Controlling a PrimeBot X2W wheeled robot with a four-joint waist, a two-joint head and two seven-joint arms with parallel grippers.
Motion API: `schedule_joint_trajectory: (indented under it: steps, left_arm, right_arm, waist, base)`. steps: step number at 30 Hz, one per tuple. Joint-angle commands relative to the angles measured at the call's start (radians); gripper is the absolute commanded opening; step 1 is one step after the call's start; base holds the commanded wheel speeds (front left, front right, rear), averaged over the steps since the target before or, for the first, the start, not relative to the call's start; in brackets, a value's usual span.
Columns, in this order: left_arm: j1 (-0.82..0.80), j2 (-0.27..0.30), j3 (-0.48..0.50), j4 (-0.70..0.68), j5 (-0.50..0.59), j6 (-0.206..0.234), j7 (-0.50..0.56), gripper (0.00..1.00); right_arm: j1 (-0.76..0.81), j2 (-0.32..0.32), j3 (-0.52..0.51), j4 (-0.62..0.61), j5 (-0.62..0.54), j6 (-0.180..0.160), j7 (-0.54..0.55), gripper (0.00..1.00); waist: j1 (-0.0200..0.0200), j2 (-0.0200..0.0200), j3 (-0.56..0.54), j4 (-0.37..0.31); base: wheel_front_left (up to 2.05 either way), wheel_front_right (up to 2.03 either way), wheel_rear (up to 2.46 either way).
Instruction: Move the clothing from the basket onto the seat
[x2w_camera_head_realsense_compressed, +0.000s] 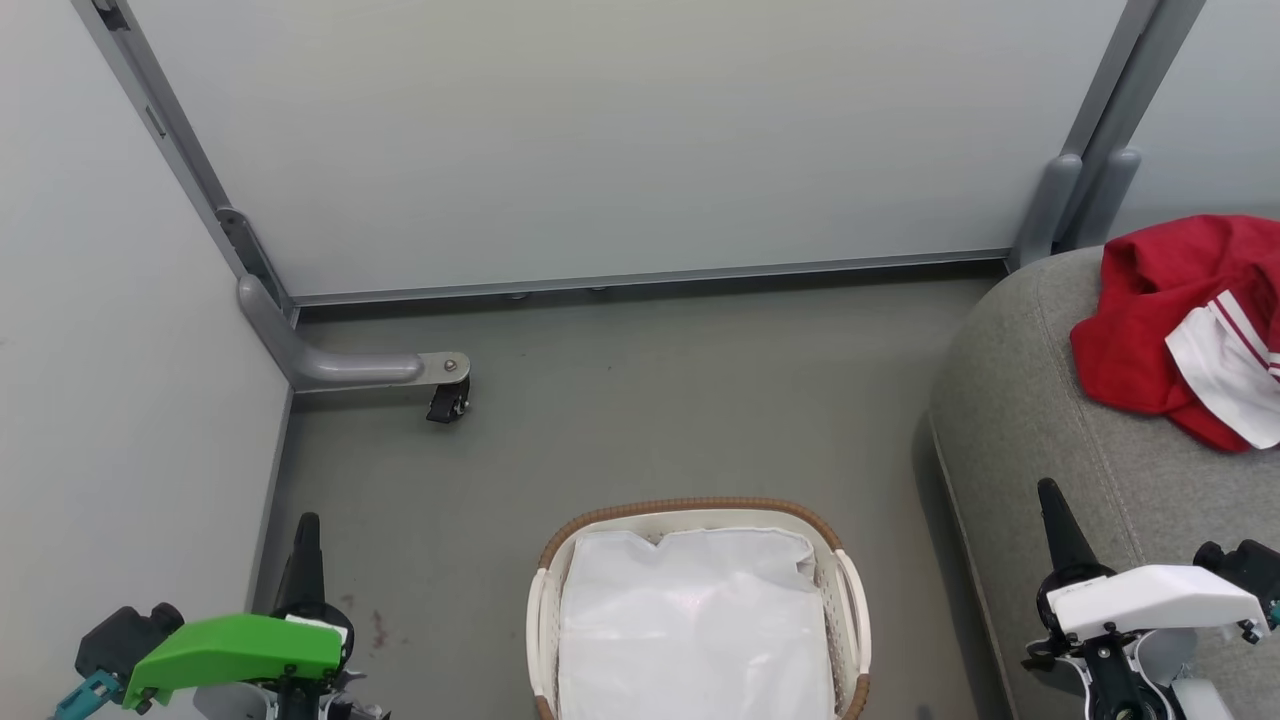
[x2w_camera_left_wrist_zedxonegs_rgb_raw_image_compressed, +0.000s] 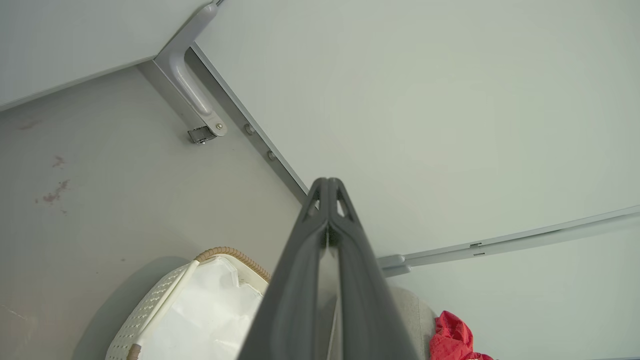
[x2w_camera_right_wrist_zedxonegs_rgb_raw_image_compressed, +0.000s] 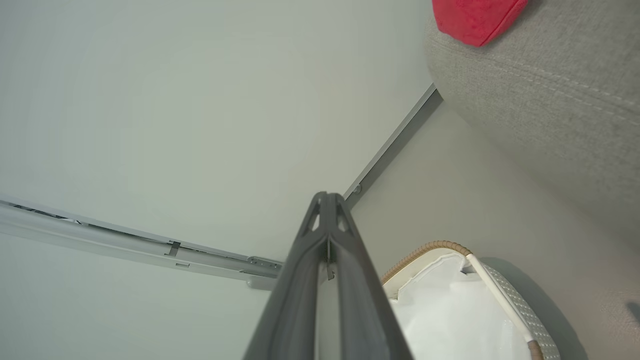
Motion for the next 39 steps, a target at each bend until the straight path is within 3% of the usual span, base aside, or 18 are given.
schedule_joint_trajectory:
  steps: [1, 39]
  left_arm:
    - [-0.024, 0.003, 0.007, -0.014, -0.027, -0.004, 0.008, 0.0]
    - [-0.039, 0.005, 0.067, -0.053, -0.328, -0.009, 0.098, 0.0]
  right_arm:
    - [-0.017, -0.007, -0.005, -0.015, 0.028, 0.0, 0.008, 0.0]
    - [-0.02, -0.01, -0.019, -0.05, 0.363, -0.001, 0.097, 0.0]
  waist:
    - [0.0, 0.0, 0.0, 0.0]
    - [0.0, 0.0, -0.005, -0.014]
  base:
    - [0.0, 0.0, 0.0]
    - [0.0, 0.0, 0.0]
